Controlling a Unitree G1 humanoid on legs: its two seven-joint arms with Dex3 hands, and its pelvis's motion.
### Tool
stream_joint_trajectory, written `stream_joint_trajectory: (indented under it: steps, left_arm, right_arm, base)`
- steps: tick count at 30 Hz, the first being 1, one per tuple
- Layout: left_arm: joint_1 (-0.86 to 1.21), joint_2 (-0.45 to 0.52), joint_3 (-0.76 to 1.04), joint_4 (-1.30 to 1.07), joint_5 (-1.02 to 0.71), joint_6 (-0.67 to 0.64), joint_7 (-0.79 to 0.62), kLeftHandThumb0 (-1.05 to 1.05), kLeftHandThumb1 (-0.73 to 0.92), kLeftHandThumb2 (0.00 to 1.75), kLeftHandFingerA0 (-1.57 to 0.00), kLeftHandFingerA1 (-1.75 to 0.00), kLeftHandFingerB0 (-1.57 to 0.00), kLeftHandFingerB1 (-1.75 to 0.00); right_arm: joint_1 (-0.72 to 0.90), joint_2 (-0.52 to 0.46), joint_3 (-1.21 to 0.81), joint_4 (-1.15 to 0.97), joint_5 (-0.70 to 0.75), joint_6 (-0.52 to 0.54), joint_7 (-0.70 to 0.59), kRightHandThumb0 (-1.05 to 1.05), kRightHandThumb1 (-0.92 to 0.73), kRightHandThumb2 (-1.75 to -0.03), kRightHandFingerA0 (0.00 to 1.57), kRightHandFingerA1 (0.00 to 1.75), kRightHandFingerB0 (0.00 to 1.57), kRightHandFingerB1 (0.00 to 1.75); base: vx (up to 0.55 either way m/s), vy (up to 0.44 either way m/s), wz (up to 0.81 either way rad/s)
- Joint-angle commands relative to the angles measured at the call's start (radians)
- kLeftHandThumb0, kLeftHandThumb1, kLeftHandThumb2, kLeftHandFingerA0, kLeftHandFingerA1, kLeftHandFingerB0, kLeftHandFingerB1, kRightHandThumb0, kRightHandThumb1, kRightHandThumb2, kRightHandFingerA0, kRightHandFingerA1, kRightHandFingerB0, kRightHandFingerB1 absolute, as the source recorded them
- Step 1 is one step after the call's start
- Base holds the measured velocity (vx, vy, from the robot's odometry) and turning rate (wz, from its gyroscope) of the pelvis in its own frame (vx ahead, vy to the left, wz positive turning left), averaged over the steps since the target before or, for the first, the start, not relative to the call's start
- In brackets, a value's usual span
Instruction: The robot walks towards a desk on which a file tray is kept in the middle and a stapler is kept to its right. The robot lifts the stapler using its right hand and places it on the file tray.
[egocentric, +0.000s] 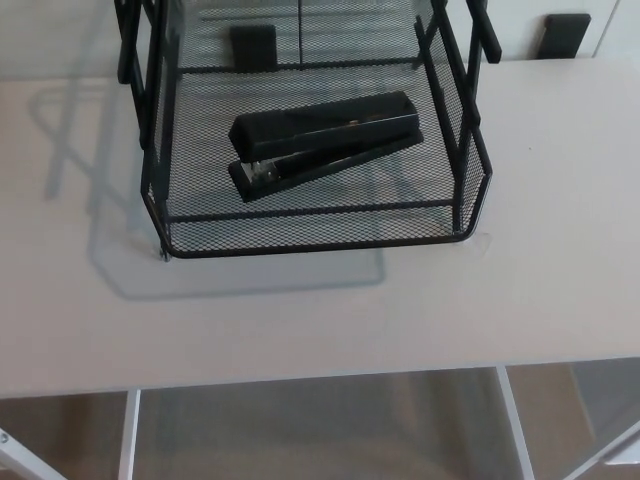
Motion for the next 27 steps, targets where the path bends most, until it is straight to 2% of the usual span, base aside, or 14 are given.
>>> stream_joint_trajectory:
  steps: [1, 3, 4, 7, 8, 9, 10, 11, 20, 21, 23, 25, 26, 27]
  left_arm:
    - [0.048, 0.017, 0.029, -0.054, -0.004, 0.034, 0.032, -0.76, 0.92, 0.72, -0.24, -0.72, -0.19, -0.45]
    - [0.046, 0.018, 0.029, -0.044, -0.005, 0.024, 0.028, -0.76, 0.92, 0.71, -0.21, -0.62, -0.18, -0.41]
    - [0.042, 0.013, 0.047, -0.021, -0.029, 0.006, 0.012, -0.75, 0.92, 0.69, -0.15, -0.47, -0.12, -0.35]
    - [0.017, 0.005, 0.042, 0.038, -0.019, -0.013, 0.027, -0.75, 0.92, 0.69, -0.2, -0.5, -0.16, -0.36]
    - [0.026, 0.013, 0.024, 0.008, 0.001, 0.004, 0.025, -0.75, 0.76, 1.06, -0.23, -0.6, -0.15, -0.49]
    - [0.03, 0.017, 0.017, -0.004, 0.01, 0.011, 0.024, -0.75, 0.76, 1.06, -0.23, -0.6, -0.15, -0.49]
    - [0.026, 0.016, 0.019, 0.003, 0.008, 0.007, 0.024, -0.76, 0.92, 0.72, -0.23, -0.51, -0.17, -0.38]
    - [0.022, 0.015, 0.022, 0.01, 0.004, 0.002, 0.02, -0.78, 0.92, 0.71, -0.21, -0.5, -0.16, -0.37]
    - [0.049, 0.019, 0.026, -0.052, 0.006, 0.02, 0.009, -0.77, 0.92, 0.73, -0.23, -0.54, -0.16, -0.38]
    - [0.061, 0.021, 0.031, -0.072, 0.0, 0.024, 0.002, -0.78, 0.92, 0.72, -0.21, -0.52, -0.15, -0.36]
    - [0.059, 0.02, 0.026, -0.07, 0.007, 0.027, 0.011, -0.79, 0.91, 0.73, -0.23, -0.52, -0.16, -0.37]
    - [0.056, 0.022, 0.026, -0.077, 0.005, 0.047, 0.001, -0.77, 0.92, 0.72, -0.22, -0.51, -0.16, -0.37]
    - [0.042, 0.023, 0.011, -0.03, 0.025, 0.0, 0.018, -0.76, 0.78, 1.09, -0.26, -0.63, -0.15, -0.49]
    - [0.041, 0.023, 0.014, -0.034, 0.019, 0.014, 0.011, -0.79, 0.92, 0.74, -0.25, -0.6, -0.16, -0.41]
  right_arm:
    - [0.068, 0.104, -0.043, -0.048, 0.119, 0.305, -0.125, -0.76, -0.63, -0.62, 0.29, 1.06, 0.0, 0.37]
    - [0.059, 0.109, -0.058, -0.045, 0.149, 0.317, -0.129, -0.71, -0.57, -0.61, 0.12, 1.14, 0.0, 0.5]
    - [0.059, 0.096, -0.057, -0.022, 0.172, 0.339, -0.107, -0.7, -0.33, -0.87, 0.14, 0.75, 0.0, 0.57]
    - [0.066, 0.072, -0.055, 0.034, 0.213, 0.323, -0.092, -0.7, -0.45, -0.73, 0.15, 0.82, 0.0, 0.49]
    - [0.06, 0.07, -0.068, 0.04, 0.245, 0.352, -0.077, -0.59, -0.44, -0.56, 0.0, 1.03, 0.0, 0.57]
    - [0.059, 0.068, -0.071, 0.042, 0.263, 0.366, -0.072, -0.59, -0.44, -0.56, 0.0, 1.03, 0.0, 0.57]
    - [0.062, 0.06, -0.058, 0.051, 0.258, 0.363, -0.072, -0.62, -0.46, -0.53, 0.05, 0.89, 0.0, 0.56]
    - [0.07, 0.048, -0.033, 0.064, 0.243, 0.36, -0.068, -0.63, -0.3, -0.8, 0.08, 0.71, 0.01, 0.53]
    - [0.116, 0.006, 0.049, 0.103, 0.33, 0.328, -0.057, -0.59, -0.3, -0.79, 0.07, 0.7, 0.01, 0.56]
    - [0.126, -0.011, 0.066, 0.125, 0.336, 0.316, -0.042, -0.61, -0.46, -0.52, 0.05, 0.87, 0.0, 0.6]
    - [0.134, -0.016, 0.079, 0.119, 0.352, 0.323, -0.051, -0.66, -0.34, -0.65, 0.11, 0.79, 0.0, 0.59]
    - [0.143, -0.019, 0.097, 0.103, 0.37, 0.341, -0.078, -0.63, -0.4, -0.58, 0.1, 0.82, 0.0, 0.63]
    - [0.149, -0.019, 0.108, 0.092, 0.374, 0.346, -0.088, -0.6, -0.31, -0.77, 0.09, 0.7, 0.02, 0.58]
    - [0.164, -0.025, 0.129, 0.062, 0.371, 0.372, -0.082, -0.59, -0.46, -0.53, 0.04, 0.93, 0.0, 0.61]
  base:
    - [0.0, 0.0, 0.0]
    - [0.0, 0.0, 0.0]
    - [0.0, 0.0, 0.0]
    - [0.0, 0.0, 0.0]
    - [0.0, 0.0, 0.0]
    - [0.0, 0.0, 0.0]
    - [0.0, 0.0, 0.0]
    - [0.0, 0.0, 0.0]
    - [0.0, 0.0, 0.0]
    - [0.0, 0.0, 0.0]
    - [0.0, 0.0, 0.0]
    - [0.0, 0.0, 0.0]
    - [0.0, 0.0, 0.0]
    - [0.0, 0.0, 0.0]
